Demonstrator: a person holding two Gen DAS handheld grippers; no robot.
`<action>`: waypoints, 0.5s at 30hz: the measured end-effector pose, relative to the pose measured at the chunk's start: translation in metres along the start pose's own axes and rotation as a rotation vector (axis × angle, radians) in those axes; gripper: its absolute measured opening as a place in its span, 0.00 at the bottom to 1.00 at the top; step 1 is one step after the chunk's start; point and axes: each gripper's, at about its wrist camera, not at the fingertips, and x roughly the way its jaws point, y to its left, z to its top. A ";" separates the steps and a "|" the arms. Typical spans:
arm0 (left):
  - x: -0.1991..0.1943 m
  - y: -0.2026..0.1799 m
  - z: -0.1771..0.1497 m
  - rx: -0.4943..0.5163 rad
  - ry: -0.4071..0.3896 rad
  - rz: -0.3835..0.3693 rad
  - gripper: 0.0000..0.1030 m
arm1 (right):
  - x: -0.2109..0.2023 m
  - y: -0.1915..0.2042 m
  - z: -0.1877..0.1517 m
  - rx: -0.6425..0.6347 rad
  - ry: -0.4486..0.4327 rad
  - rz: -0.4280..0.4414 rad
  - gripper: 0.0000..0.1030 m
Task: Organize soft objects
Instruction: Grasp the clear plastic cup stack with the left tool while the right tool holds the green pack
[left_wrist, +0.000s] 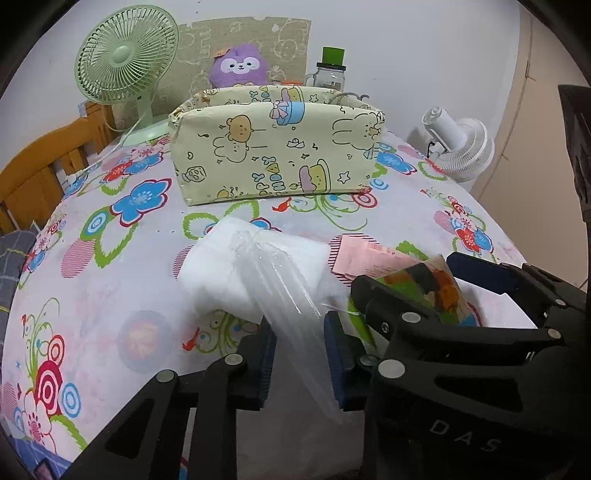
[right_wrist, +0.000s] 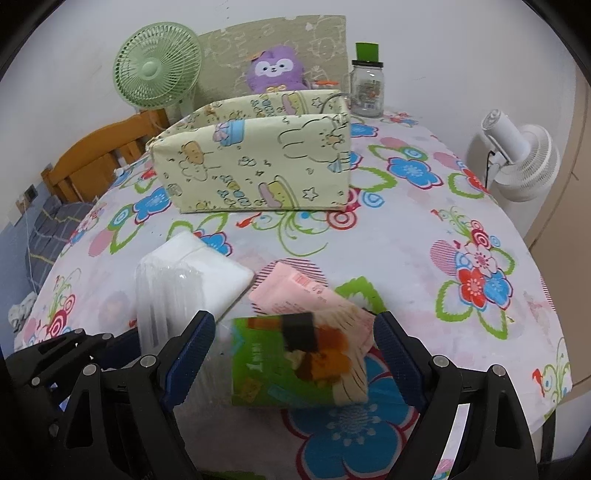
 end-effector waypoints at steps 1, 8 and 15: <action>0.000 0.000 0.000 0.001 0.000 -0.001 0.25 | 0.001 0.001 0.000 0.003 0.002 0.002 0.87; 0.004 -0.003 0.000 0.007 -0.006 0.013 0.26 | 0.008 -0.007 -0.003 0.068 0.036 -0.011 0.87; 0.003 -0.007 0.000 0.020 -0.009 0.017 0.21 | 0.008 -0.010 -0.005 0.087 0.038 -0.024 0.78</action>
